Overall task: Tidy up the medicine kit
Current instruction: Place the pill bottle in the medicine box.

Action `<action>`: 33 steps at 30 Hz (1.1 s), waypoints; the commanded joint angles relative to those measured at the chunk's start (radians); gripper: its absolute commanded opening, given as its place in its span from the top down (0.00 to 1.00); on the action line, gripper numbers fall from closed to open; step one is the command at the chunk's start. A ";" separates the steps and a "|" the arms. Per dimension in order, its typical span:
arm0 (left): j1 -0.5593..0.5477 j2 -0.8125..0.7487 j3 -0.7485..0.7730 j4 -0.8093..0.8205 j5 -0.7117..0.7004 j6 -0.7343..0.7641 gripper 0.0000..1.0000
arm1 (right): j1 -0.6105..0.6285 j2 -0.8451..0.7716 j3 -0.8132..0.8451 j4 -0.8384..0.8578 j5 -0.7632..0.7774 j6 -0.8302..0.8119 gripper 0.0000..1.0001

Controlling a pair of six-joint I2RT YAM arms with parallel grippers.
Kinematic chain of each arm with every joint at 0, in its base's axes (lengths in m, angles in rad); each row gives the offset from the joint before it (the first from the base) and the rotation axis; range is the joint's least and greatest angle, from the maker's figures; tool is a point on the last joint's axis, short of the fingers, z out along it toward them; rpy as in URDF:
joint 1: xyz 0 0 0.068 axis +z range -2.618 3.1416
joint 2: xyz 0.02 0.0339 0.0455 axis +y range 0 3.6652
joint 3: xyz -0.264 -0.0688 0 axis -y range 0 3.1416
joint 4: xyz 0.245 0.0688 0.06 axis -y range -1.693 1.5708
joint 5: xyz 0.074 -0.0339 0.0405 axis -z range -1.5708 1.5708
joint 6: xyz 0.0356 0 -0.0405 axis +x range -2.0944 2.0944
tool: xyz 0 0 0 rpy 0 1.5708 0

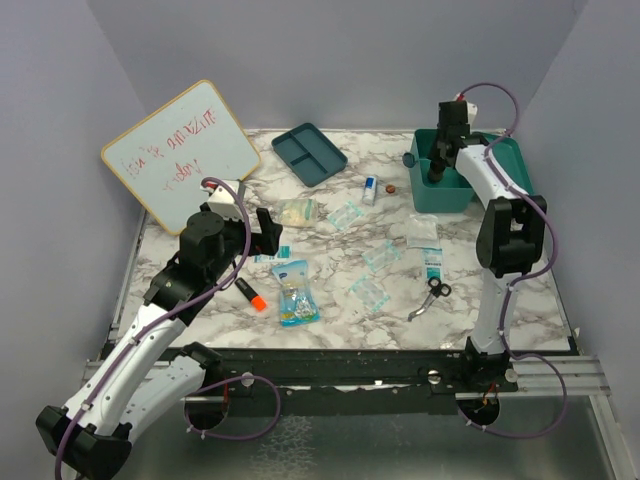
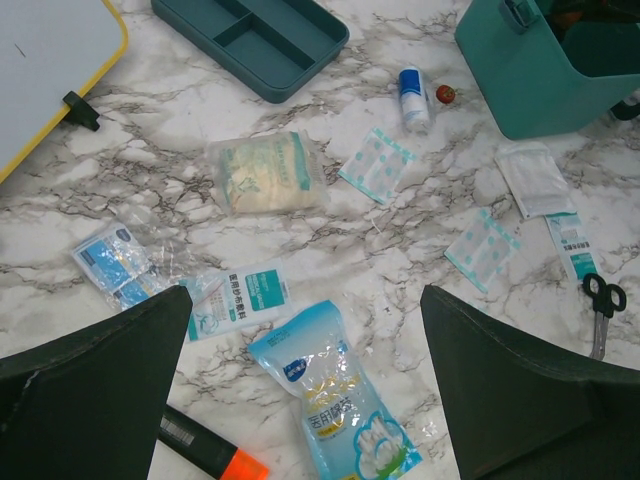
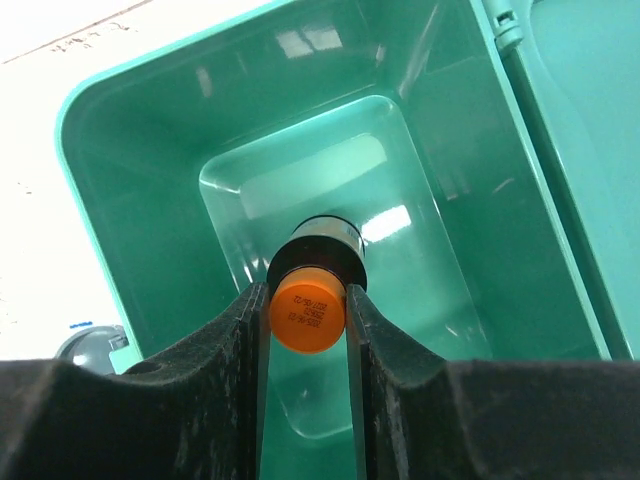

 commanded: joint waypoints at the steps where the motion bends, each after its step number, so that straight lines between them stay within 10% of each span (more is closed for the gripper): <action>1: -0.007 -0.014 -0.016 0.012 0.018 0.014 0.01 | -0.021 0.004 -0.033 0.170 -0.087 -0.023 0.99; 10: -0.007 -0.015 -0.017 0.012 0.013 0.017 0.01 | -0.026 0.000 -0.187 0.371 -0.154 -0.084 0.97; 25: -0.008 -0.002 -0.016 0.012 0.009 0.017 0.01 | -0.025 -0.072 -0.180 0.140 -0.063 -0.083 0.40; 33: -0.008 0.008 -0.017 0.012 0.011 0.016 0.01 | -0.025 -0.121 -0.124 0.118 -0.056 -0.120 0.40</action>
